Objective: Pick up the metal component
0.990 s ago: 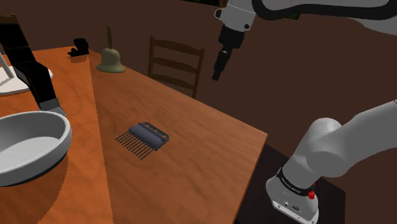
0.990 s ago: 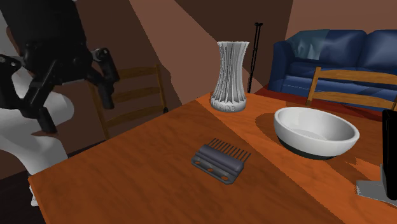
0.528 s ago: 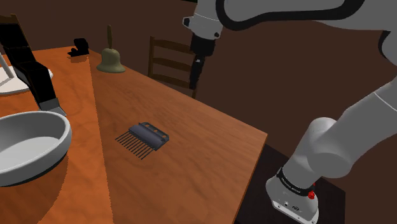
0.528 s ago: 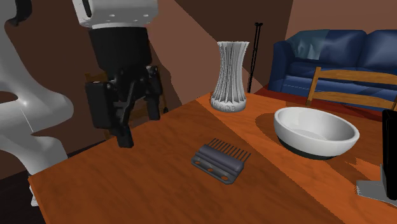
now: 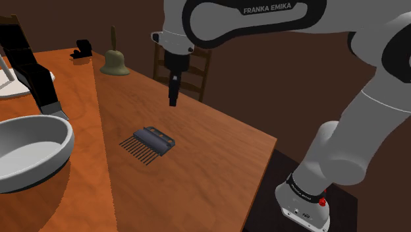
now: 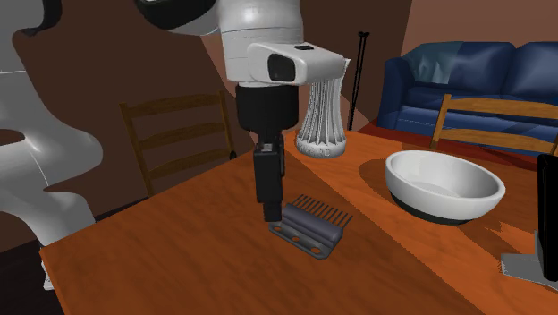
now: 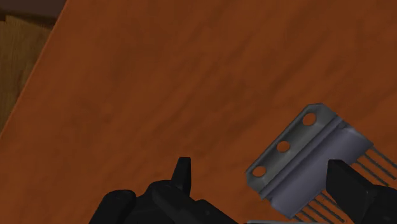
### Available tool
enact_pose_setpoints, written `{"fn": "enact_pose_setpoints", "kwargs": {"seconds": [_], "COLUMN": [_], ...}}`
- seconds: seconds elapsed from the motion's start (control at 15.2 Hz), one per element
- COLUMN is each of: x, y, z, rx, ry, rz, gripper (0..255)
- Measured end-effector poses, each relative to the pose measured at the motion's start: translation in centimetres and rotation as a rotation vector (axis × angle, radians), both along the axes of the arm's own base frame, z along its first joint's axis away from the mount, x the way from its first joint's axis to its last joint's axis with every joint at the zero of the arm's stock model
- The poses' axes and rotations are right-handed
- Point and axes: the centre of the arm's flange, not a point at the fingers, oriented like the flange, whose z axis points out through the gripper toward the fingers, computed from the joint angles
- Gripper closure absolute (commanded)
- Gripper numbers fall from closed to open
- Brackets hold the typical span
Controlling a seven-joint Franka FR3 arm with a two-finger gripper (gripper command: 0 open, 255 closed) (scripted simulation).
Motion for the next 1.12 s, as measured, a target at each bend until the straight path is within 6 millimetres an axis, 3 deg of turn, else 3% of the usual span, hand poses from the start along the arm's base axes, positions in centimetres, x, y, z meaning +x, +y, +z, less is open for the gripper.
{"fn": "enact_pose_setpoints", "kwargs": {"seconds": [0.46, 0.92, 1.12], "x": [2.3, 2.7, 2.7], "y": [8.6, 17.1, 18.8], "z": [-3.5, -7.8, -9.3], "rx": [-0.015, -0.032, -0.035], "ry": [0.025, 0.052, 0.058], "rz": [0.189, 0.377, 0.416], "gripper": [0, 0, 0]}}
